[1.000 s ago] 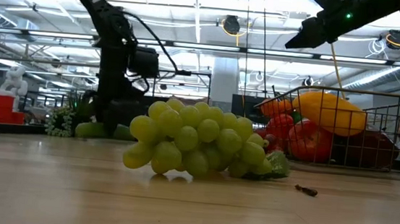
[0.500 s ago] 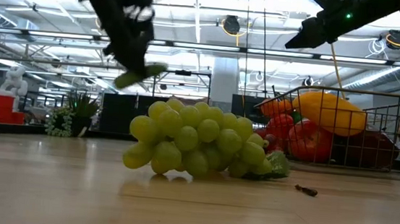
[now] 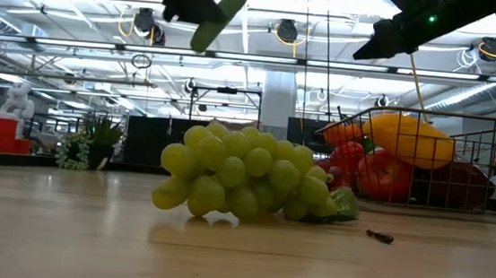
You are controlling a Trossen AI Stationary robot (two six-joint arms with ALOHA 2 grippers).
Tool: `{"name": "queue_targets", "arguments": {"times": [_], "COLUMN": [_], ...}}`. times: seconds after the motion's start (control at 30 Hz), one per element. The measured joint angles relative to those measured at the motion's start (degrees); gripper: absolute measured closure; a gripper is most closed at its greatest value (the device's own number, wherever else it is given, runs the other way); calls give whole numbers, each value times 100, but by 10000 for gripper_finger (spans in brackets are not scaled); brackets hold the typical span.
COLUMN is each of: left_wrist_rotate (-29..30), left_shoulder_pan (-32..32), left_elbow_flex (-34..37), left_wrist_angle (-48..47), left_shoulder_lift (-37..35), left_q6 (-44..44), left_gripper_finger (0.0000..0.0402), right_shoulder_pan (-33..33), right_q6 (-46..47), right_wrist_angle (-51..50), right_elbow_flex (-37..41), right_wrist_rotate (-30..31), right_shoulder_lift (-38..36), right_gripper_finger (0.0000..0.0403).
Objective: Build produce basket
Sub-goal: Put the cucumber into the gold wire basket
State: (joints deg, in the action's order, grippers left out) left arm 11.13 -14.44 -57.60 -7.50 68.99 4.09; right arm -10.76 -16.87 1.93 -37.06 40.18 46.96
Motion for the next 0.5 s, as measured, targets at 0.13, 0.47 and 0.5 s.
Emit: {"name": "queue_targets", "arguments": {"times": [0.13,0.47,0.5], "left_wrist_rotate": [-281,-291,-292], "left_shoulder_pan": [303,791,835], "left_elbow_flex": [2,2,2], "left_wrist_angle": [313,424,413], "left_shoulder_lift": [31,26,26], "left_q6": [562,3425,3628], "left_gripper_finger": [236,236,236], "right_shoulder_pan": [0,0,0], "right_q6": [14,14,16], "right_wrist_angle": [0,-1,-2], "right_elbow_flex": [0,0,0], "right_wrist_rotate": [0,0,0], "right_shoulder_lift": [0,0,0], "right_gripper_finger": [195,195,195]}}
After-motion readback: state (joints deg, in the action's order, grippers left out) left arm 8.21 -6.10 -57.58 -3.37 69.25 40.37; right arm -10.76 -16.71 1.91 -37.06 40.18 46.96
